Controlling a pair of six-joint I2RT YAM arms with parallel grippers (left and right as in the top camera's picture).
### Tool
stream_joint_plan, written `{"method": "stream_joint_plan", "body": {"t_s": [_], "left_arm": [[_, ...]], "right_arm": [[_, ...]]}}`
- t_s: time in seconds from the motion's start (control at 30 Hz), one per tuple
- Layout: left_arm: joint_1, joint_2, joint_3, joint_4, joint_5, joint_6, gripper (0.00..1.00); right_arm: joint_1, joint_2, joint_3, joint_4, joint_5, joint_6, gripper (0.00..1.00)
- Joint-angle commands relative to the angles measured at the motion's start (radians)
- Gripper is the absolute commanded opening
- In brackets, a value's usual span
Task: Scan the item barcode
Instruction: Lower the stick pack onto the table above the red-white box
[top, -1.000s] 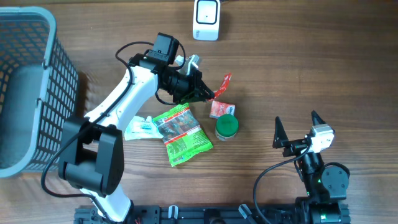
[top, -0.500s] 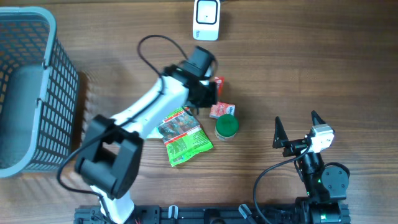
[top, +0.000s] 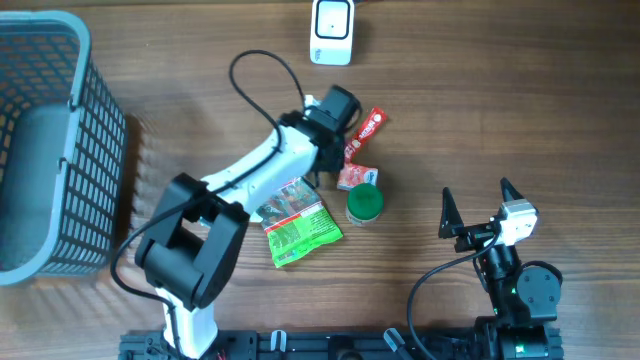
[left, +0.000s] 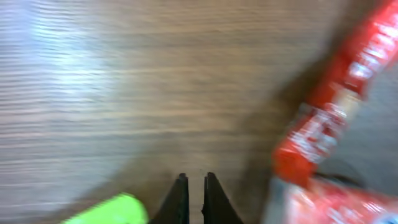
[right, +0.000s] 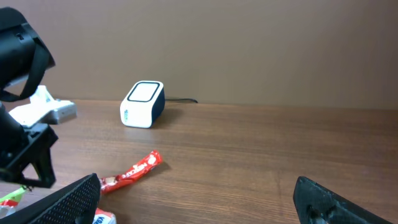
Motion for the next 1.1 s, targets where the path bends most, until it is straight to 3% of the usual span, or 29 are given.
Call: {"method": "stream_joint_plan", "body": {"t_s": [0.0, 0.3, 0.6, 1.07], "left_arm": [[0.05, -0.001, -0.006, -0.005, -0.031, -0.014, 0.04], [0.059, -0.002, -0.006, 0.005, 0.023, -0.016, 0.04], [0.044, 0.023, -0.006, 0.293, 0.312, -0.002, 0.04], [0.034, 0.205, -0.006, 0.369, 0.404, -0.002, 0.04]], "right_arm": [[0.005, -0.002, -0.001, 0.004, -0.013, 0.013, 1.0], [0.005, -0.002, -0.001, 0.004, -0.013, 0.013, 0.99], [0.005, -0.002, -0.001, 0.004, -0.013, 0.012, 1.0], [0.005, -0.002, -0.001, 0.004, -0.013, 0.013, 1.0]]}}
